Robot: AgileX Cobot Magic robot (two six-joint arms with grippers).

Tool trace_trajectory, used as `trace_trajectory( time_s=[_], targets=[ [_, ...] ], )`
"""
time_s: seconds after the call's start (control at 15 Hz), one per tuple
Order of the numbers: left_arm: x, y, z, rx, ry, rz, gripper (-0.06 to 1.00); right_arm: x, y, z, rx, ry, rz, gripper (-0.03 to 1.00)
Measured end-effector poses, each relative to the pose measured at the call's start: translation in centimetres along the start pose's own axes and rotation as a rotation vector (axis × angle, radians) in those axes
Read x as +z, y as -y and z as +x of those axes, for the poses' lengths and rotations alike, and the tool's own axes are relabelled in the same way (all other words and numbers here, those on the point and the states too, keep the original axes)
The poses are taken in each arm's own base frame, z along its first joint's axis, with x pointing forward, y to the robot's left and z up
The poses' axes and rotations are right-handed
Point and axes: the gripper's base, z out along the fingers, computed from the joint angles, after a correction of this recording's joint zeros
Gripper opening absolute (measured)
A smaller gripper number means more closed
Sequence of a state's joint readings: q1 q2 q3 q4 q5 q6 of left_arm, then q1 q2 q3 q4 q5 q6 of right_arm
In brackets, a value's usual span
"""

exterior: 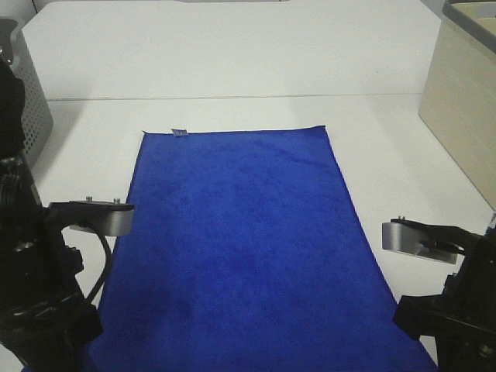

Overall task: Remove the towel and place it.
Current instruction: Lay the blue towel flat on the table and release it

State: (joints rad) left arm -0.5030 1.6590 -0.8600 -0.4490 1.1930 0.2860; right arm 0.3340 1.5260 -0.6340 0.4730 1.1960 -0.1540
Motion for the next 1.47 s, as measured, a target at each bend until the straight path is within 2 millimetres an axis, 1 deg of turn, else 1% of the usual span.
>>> trace_trajectory(
  time_s=[0.27, 0.33, 0.4, 0.47, 0.67, 0.87, 1.07, 1.2, 1.47],
  targets=[
    [1.1, -0.4, -0.6, -0.027, -0.046, 0.019, 0.00, 1.9, 1.0, -1.9, 0.047, -0.121, -0.001, 0.02],
    [1.6, -0.6, -0.9, -0.042, -0.063, 0.031, 0.00, 2.4, 1.2, -2.2, 0.053, -0.151, -0.001, 0.02],
    [1.6, -0.6, -0.9, -0.042, -0.063, 0.031, 0.00, 2.4, 1.2, -2.2, 0.053, -0.151, -0.001, 0.02],
    [2.5, -1.0, -1.3, -0.061, -0.102, 0.038, 0.00, 2.7, 1.4, -3.1, 0.051, -0.179, -0.003, 0.02],
    [4.1, -1.8, -1.8, -0.073, -0.169, 0.047, 0.00, 3.1, 1.6, -4.6, 0.054, -0.210, -0.005, 0.02],
    [5.4, -2.3, -2.2, -0.088, -0.216, 0.065, 0.00, 4.1, 2.1, -5.3, 0.068, -0.266, -0.016, 0.02],
    [6.3, -2.7, -2.4, -0.095, -0.250, 0.071, 0.00, 4.8, 2.2, -5.8, 0.076, -0.294, -0.040, 0.02],
    [6.4, -2.8, -2.5, -0.095, -0.256, 0.072, 0.00, 5.3, 2.4, -6.1, 0.086, -0.315, -0.043, 0.02],
    [6.4, -2.8, -2.5, -0.093, -0.256, 0.071, 0.00, 5.5, 2.5, -6.2, 0.090, -0.301, -0.043, 0.02]
  ],
)
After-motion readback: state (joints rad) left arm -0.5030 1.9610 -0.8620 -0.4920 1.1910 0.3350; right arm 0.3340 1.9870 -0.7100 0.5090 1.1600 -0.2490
